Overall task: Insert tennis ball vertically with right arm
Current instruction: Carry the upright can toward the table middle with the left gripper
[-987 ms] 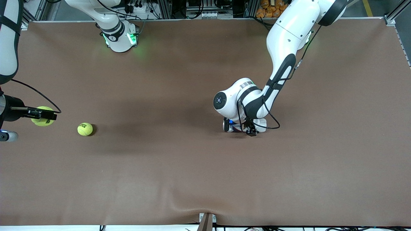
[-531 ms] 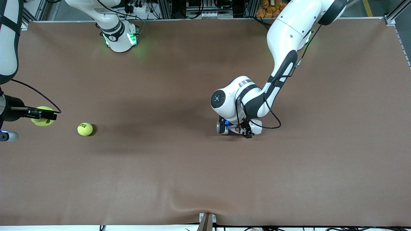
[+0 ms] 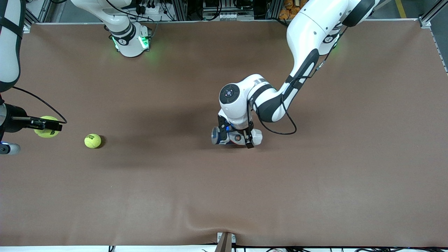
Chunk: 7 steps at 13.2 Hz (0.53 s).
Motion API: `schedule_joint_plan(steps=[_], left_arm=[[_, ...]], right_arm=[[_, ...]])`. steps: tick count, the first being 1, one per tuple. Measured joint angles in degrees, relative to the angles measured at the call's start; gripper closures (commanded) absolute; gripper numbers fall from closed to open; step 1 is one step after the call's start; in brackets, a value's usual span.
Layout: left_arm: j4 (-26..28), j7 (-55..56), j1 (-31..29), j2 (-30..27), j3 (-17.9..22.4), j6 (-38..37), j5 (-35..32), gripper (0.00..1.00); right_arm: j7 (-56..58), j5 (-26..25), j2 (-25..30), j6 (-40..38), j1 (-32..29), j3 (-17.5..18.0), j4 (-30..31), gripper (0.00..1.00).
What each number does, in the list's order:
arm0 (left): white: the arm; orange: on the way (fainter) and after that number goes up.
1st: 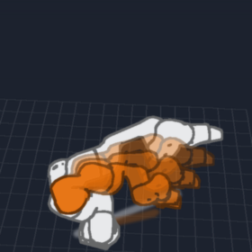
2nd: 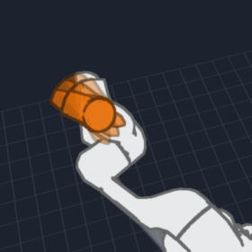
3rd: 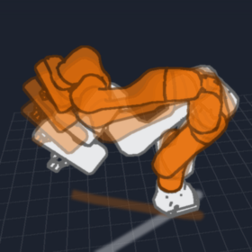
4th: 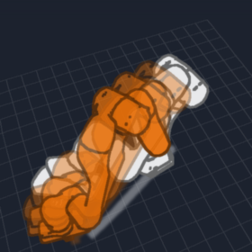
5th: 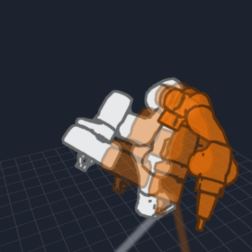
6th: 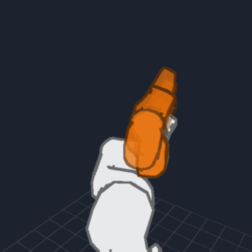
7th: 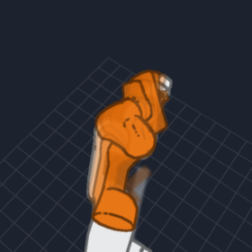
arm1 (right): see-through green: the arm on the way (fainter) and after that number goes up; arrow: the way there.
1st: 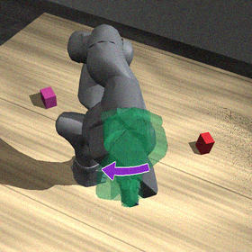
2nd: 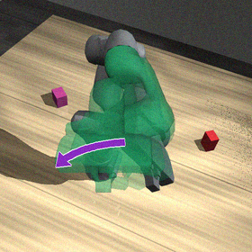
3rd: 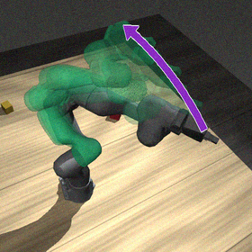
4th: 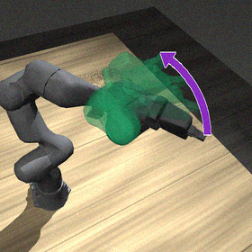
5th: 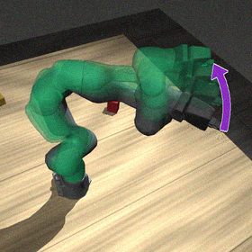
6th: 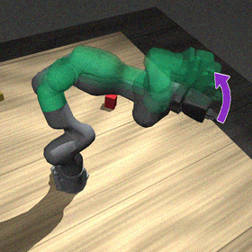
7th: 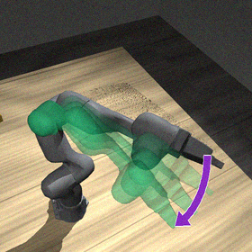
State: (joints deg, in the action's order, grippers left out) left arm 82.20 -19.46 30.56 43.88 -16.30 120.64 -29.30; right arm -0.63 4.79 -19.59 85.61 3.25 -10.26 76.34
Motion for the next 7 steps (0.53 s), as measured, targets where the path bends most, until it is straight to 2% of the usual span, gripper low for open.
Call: schedule_joint_plan(steps=[7], left_arm=[[0.32, 16.83, 2.64, 1.73, -0.48, 14.61, 0.04, 0.20]], right_arm=[[-0.25, 0.00, 0.00, 0.01, 0.38, 0.12, -0.01, 1.00]])
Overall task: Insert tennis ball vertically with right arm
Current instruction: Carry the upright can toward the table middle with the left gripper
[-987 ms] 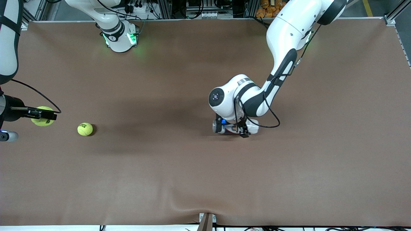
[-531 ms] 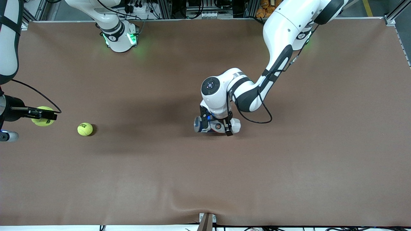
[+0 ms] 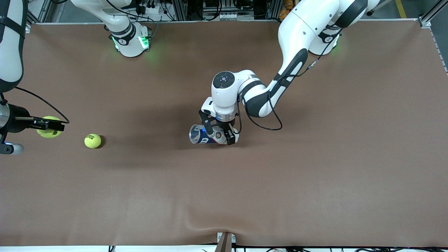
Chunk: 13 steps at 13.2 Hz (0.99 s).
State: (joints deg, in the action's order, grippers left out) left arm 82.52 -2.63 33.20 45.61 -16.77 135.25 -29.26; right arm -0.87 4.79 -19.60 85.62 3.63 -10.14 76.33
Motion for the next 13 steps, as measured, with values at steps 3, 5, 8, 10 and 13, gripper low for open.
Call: schedule_joint_plan(steps=[3, 5, 8, 10, 13], left_arm=[[0.05, 3.87, 0.41, 0.29, -0.06, 4.30, 0.00, 0.19], [0.20, 6.28, 1.20, 0.42, -0.10, 8.49, 0.00, 0.19], [0.63, 9.04, 2.59, 1.99, -0.11, 16.57, 0.00, 0.19], [0.85, 9.76, 2.95, 3.91, -0.10, 23.02, 0.00, 0.19], [2.98, 9.79, 2.18, 5.53, 0.30, 34.51, 0.00, 0.18]], right_arm=[[0.93, 0.00, 0.00, 0.00, -0.04, -0.08, -0.02, 1.00], [1.54, 0.00, 0.00, 0.01, -0.19, -0.18, -0.41, 1.00], [1.54, 0.00, 0.00, 0.01, -0.12, -0.10, -0.87, 1.00], [1.48, 0.00, 0.00, 0.01, 0.03, -0.04, -0.88, 1.00], [1.40, 0.00, 0.00, 0.01, 0.07, -0.05, -0.88, 1.00]])
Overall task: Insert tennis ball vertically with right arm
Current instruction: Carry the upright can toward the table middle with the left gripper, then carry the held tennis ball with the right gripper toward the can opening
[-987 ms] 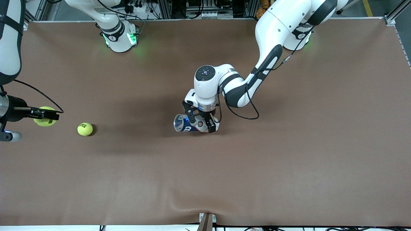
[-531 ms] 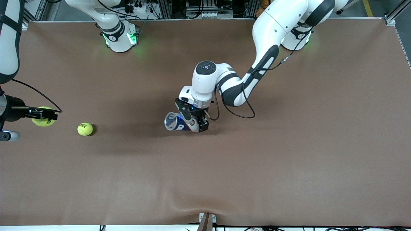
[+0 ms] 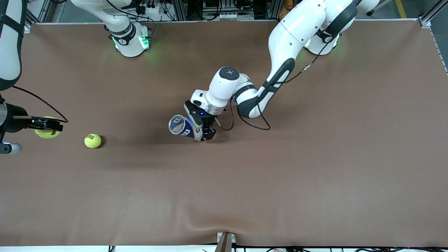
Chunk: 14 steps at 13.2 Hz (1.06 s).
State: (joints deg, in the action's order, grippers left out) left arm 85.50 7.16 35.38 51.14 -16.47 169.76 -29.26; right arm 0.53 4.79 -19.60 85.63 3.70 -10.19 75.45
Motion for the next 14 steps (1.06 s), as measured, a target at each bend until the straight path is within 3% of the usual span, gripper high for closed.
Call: schedule_joint_plan(steps=[5, 14], left_arm=[[5.45, -0.02, -3.04, 3.93, 0.34, 21.35, 0.00, 0.18], [5.57, -0.86, -3.76, 8.57, 1.22, 30.38, -0.53, 0.17]], right_arm=[[-0.02, 0.00, -0.02, 0.00, -0.01, -0.02, 0.00, 1.00], [-0.01, 0.00, -0.05, 0.00, -0.03, -0.04, 0.00, 1.00]])
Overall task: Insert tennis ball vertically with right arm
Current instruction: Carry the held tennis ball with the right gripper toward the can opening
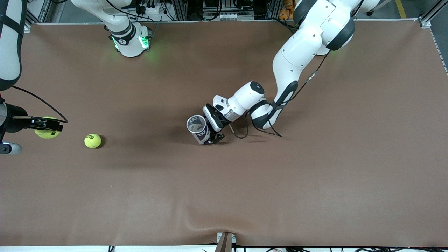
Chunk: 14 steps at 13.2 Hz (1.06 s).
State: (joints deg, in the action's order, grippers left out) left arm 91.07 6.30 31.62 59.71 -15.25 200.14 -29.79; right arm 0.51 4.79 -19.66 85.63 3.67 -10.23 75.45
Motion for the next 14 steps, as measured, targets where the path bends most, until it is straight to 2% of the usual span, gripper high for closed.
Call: schedule_joint_plan(steps=[8, 14], left_arm=[[0.00, -0.03, -2.16, 0.49, 0.07, 0.91, -6.68, 0.16], [0.02, -0.06, -2.47, 0.62, 0.09, 1.23, -7.18, 0.15]], right_arm=[[-1.69, 0.09, 0.00, -0.01, 0.74, 0.21, 0.00, 1.00], [-20.38, 0.25, -0.21, 0.20, 11.29, 1.01, 0.00, 1.00]])
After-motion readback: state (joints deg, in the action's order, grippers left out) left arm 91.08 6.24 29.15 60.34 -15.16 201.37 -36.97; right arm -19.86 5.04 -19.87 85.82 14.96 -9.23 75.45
